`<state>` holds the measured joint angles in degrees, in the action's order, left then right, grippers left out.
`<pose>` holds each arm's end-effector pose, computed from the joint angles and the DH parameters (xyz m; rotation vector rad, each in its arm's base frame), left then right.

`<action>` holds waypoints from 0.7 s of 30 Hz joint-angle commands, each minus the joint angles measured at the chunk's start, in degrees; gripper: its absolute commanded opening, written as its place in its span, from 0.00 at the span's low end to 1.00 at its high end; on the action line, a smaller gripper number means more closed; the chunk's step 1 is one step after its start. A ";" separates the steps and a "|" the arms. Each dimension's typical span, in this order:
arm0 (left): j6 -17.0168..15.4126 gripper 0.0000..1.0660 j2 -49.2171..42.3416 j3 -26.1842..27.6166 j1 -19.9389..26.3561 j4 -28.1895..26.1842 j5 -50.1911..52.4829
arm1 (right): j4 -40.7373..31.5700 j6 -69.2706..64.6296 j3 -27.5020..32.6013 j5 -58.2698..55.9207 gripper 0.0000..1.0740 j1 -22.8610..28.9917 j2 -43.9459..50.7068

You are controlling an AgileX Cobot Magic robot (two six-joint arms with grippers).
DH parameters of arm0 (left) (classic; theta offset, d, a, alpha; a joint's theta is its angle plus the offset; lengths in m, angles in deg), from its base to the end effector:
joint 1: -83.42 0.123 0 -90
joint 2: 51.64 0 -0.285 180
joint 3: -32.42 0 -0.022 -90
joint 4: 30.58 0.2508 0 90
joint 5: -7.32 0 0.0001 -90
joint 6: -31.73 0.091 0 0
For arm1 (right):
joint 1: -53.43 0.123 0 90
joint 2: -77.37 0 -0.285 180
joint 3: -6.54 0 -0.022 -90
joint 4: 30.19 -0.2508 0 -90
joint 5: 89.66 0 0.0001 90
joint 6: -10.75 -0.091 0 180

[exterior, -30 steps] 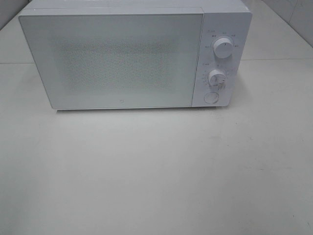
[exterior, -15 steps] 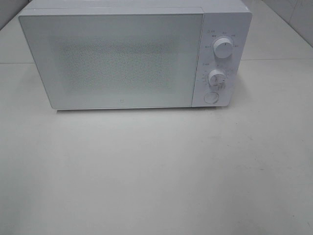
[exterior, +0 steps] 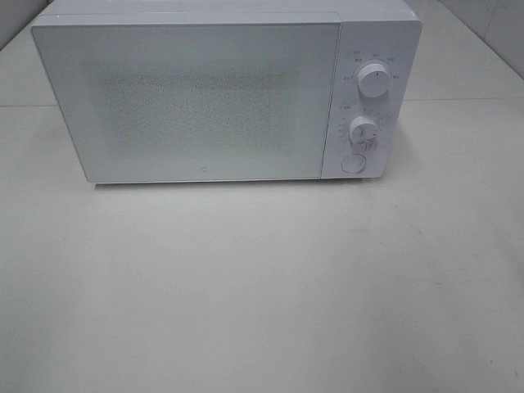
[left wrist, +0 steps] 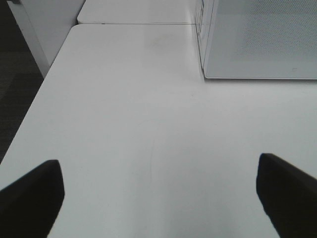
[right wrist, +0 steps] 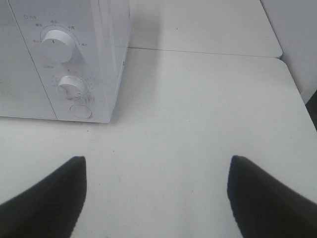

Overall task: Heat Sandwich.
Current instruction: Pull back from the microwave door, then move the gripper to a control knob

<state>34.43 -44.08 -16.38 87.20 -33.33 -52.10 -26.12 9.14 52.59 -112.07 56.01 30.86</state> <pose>-0.0038 -0.0040 0.2782 -0.0175 2.0198 0.0145 0.1378 0.0037 0.3021 -0.0655 2.0045 -0.0224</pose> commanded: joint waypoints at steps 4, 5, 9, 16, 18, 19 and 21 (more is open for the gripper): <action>-0.06 0.95 -1.49 -0.17 0.00 -0.23 0.46 | -0.06 -1.55 -0.34 7.05 0.71 -0.17 -5.39; -0.06 0.95 -1.49 -0.17 0.00 -0.23 0.46 | -0.06 -1.55 -0.34 7.96 0.71 -0.17 -6.25; -0.06 0.95 -1.49 -0.17 0.00 -0.23 0.46 | 0.00 -1.55 -0.29 12.09 0.71 -0.17 -9.34; -0.06 0.95 -1.49 -0.17 0.00 -0.23 0.46 | 0.00 -1.55 -0.23 20.05 0.71 -0.17 -17.25; -0.06 0.95 -1.49 -0.17 0.00 -0.23 0.46 | 0.00 -1.55 -0.23 21.20 0.71 -0.17 -18.22; -0.06 0.95 -1.49 -0.17 0.00 -0.23 0.46 | 0.00 -1.55 -0.23 22.40 0.71 -0.17 -18.96; -0.06 0.95 -1.49 -0.17 0.00 -0.23 0.46 | 0.00 -1.55 -0.23 26.59 0.71 -0.17 -21.83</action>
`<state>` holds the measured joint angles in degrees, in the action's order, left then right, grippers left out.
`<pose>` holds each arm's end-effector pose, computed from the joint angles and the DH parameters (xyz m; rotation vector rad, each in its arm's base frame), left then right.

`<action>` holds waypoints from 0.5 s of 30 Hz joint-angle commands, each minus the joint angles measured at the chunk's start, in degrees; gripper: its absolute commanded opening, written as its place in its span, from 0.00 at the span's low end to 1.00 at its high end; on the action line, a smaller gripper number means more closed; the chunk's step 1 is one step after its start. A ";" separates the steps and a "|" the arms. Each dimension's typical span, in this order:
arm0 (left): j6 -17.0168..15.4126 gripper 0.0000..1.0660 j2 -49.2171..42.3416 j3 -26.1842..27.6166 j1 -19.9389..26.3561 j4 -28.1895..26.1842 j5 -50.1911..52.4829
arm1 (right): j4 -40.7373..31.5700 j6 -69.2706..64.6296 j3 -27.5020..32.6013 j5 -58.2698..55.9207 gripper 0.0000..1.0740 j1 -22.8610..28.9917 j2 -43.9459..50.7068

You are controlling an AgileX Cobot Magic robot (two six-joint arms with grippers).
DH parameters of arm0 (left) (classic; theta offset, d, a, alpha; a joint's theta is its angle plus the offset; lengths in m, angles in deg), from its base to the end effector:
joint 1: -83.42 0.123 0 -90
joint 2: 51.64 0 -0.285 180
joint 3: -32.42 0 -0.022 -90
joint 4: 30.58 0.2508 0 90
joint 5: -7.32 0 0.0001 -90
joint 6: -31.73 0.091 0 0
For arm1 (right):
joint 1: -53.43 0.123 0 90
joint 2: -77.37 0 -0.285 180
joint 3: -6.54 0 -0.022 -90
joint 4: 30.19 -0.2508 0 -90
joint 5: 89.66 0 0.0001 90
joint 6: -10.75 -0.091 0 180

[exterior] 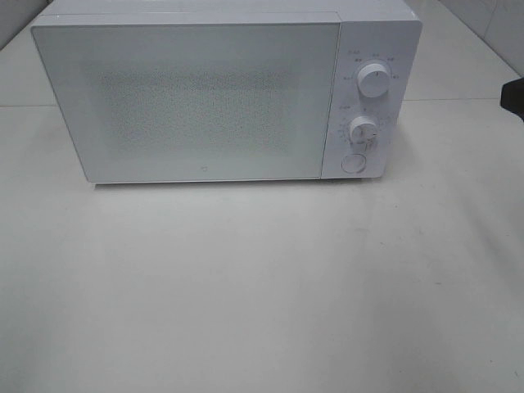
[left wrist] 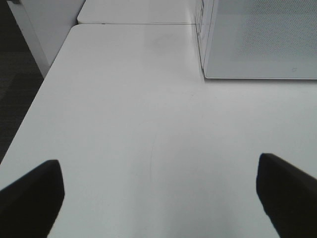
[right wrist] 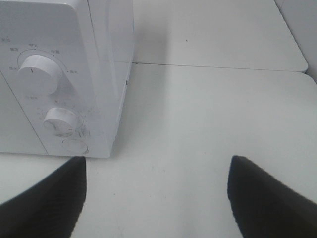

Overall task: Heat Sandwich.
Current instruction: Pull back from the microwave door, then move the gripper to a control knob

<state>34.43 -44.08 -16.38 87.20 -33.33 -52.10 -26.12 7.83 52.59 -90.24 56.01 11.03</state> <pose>-0.0038 -0.0040 0.2782 -0.0175 2.0198 0.0145 0.2094 0.0094 0.2733 -0.0637 1.9707 0.0156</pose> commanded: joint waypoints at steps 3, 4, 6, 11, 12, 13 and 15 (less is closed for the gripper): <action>-0.06 0.95 -1.49 -0.17 0.00 -0.23 0.46 | 0.00 -0.17 -0.23 7.28 0.71 -0.17 -3.67; -0.06 0.95 -1.49 -0.17 0.00 -0.23 0.46 | 0.00 0.00 -0.23 9.91 0.71 -0.17 -5.50; -0.06 0.95 -1.49 -0.17 0.00 -0.23 0.46 | 0.00 0.34 0.00 12.43 0.71 -0.17 -6.82; -0.06 0.95 -1.49 -0.17 0.00 -0.23 0.46 | -0.11 0.46 2.98 20.74 0.71 -0.17 -8.77; -0.06 0.95 -1.49 -0.17 0.00 -0.23 0.46 | -0.52 0.46 4.01 23.09 0.71 0.11 -9.11; -0.06 0.95 -1.49 -0.17 0.00 -0.23 0.46 | -2.46 1.55 5.67 26.70 0.71 1.38 -10.03; -0.06 0.95 -1.49 -0.17 0.00 -0.23 0.46 | -4.64 4.58 7.33 30.65 0.71 3.44 -11.06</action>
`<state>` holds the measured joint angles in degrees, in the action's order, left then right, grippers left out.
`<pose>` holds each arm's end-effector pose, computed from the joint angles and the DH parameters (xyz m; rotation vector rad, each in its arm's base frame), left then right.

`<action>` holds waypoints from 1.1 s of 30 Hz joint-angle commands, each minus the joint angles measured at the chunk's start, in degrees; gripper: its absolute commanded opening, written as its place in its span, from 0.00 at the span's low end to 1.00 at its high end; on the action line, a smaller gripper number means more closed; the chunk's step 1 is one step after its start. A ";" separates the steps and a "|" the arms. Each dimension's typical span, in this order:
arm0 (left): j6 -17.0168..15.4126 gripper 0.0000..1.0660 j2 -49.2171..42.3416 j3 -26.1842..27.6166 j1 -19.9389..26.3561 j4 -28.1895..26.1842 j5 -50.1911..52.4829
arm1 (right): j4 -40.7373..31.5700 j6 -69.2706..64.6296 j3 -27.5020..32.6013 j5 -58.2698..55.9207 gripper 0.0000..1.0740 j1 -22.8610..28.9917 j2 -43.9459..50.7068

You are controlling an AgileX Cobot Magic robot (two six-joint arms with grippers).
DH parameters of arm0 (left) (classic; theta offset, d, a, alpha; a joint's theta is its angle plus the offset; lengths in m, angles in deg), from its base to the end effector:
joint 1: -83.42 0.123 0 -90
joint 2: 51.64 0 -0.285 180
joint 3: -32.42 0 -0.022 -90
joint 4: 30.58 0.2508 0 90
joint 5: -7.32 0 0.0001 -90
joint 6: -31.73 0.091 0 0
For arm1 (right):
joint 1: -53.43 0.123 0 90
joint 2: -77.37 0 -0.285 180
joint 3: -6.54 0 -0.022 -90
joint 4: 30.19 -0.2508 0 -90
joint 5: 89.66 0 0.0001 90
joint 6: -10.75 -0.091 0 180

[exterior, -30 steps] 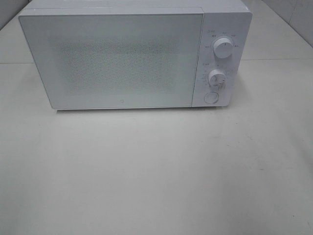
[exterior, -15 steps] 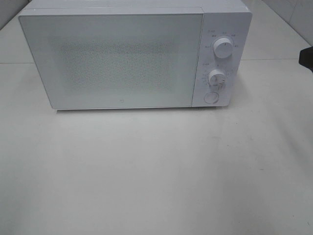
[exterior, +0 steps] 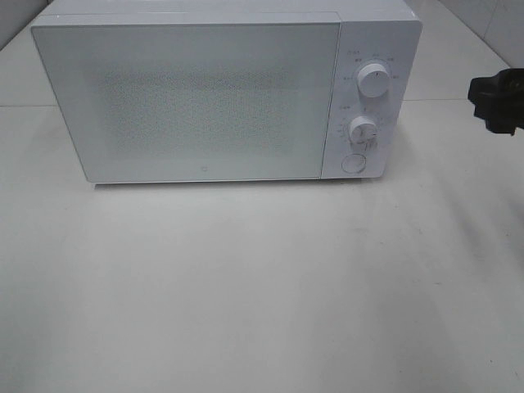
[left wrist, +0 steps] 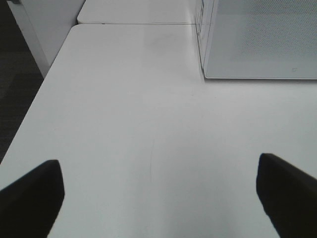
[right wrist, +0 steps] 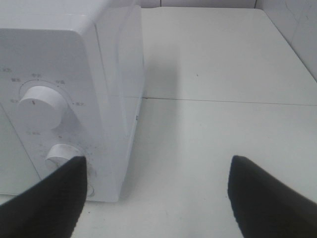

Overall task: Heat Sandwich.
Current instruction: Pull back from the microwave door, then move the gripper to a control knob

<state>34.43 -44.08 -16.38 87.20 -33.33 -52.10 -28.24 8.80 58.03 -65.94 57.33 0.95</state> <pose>-0.0038 -0.0040 0.2782 -0.0175 2.0198 0.0145 0.2320 0.0171 0.2409 -0.0690 1.8178 0.0627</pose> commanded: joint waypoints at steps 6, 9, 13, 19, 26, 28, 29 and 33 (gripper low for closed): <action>-0.06 0.95 -1.49 -0.17 0.00 -0.23 0.46 | -11.23 10.49 4.76 14.84 0.71 7.68 -4.24; -0.06 0.95 -1.49 -0.17 0.00 -0.23 0.46 | -17.76 13.58 6.82 22.57 0.71 12.32 -6.99; -0.06 0.95 -1.49 -0.17 0.00 -0.23 0.46 | -24.92 16.39 8.25 29.68 0.71 17.48 -9.85; -0.06 0.95 -1.49 -0.17 0.00 -0.23 0.46 | -31.57 18.11 8.31 36.33 0.71 24.75 -14.67; -0.06 0.95 -1.49 -0.17 0.00 -0.23 0.46 | -36.27 18.11 8.31 41.14 0.71 30.31 -18.33; -0.06 0.95 -1.49 -0.17 0.00 -0.23 0.46 | -38.96 18.11 8.31 43.03 0.71 32.54 -19.88; -0.06 0.95 -1.49 -0.17 0.00 -0.23 0.46 | -38.96 18.11 8.31 43.03 0.71 32.54 -19.88; -0.06 0.95 -1.49 -0.17 0.00 -0.23 0.46 | -43.37 18.05 8.31 45.78 0.71 36.21 -22.63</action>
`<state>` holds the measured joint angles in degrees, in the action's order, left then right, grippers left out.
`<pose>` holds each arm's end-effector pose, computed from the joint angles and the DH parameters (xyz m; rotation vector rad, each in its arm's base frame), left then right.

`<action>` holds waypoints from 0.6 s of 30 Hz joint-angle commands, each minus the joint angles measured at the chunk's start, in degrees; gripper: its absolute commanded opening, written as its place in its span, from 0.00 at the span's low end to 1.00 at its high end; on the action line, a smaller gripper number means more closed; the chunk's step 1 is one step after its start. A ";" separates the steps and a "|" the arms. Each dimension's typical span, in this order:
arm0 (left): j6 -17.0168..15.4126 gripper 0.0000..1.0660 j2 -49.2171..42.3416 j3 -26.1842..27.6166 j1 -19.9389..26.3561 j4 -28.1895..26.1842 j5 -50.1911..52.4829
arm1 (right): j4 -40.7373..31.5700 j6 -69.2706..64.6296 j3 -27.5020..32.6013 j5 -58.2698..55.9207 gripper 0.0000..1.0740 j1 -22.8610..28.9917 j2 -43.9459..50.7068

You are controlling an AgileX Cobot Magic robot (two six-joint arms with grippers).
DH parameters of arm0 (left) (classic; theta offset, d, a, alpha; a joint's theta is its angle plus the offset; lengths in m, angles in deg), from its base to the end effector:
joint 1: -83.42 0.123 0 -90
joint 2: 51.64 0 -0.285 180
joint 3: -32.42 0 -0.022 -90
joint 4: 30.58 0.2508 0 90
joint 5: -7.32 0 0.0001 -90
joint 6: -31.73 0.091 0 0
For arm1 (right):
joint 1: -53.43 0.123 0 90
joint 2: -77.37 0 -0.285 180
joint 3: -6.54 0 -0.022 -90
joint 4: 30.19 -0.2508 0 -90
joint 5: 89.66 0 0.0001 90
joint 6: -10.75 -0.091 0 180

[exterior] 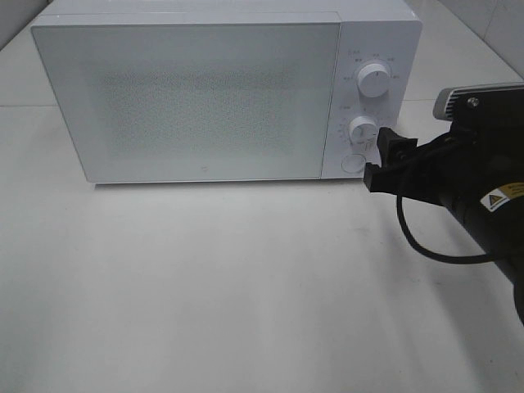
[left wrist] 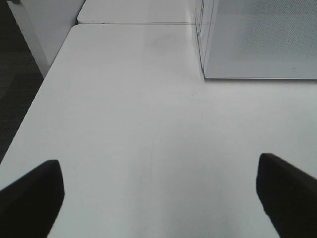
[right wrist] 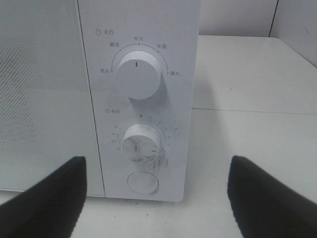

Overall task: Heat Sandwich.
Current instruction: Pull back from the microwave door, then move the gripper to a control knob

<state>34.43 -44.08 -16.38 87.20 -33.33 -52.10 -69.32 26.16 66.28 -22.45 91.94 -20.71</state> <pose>-0.0038 -0.0040 0.2782 -0.0175 2.0198 0.0145 0.2119 0.1010 0.1731 -0.0629 1.6585 0.0159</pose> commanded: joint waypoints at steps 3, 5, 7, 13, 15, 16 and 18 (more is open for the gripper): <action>-0.06 0.95 -1.49 -0.17 0.00 -0.23 0.46 | -3.90 0.52 0.06 3.27 0.71 2.81 -1.95; -0.06 0.95 -1.49 -0.17 0.00 -0.23 0.46 | -4.87 0.00 0.06 4.41 0.71 3.95 -3.32; -0.06 0.95 -1.49 -0.17 0.00 -0.23 0.46 | -4.87 -0.23 0.06 4.47 0.71 4.24 -3.84; -0.06 0.95 -1.49 -0.17 0.00 -0.23 0.46 | -4.87 -0.29 0.06 4.18 0.71 4.41 -5.27; -0.06 0.95 -1.49 -0.17 0.00 -0.23 0.46 | -4.87 -0.29 0.06 4.18 0.71 4.41 -5.27; -0.06 0.95 -1.49 -0.17 0.00 -0.23 0.46 | -4.87 -0.29 0.06 4.24 0.71 4.41 -5.27; -0.06 0.95 -1.49 -0.17 0.00 -0.23 0.46 | -4.87 -0.29 0.06 4.30 0.71 4.41 -5.27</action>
<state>34.43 -44.08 -16.38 87.20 -33.33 -52.10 -74.25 25.87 66.28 -20.39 96.12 -26.04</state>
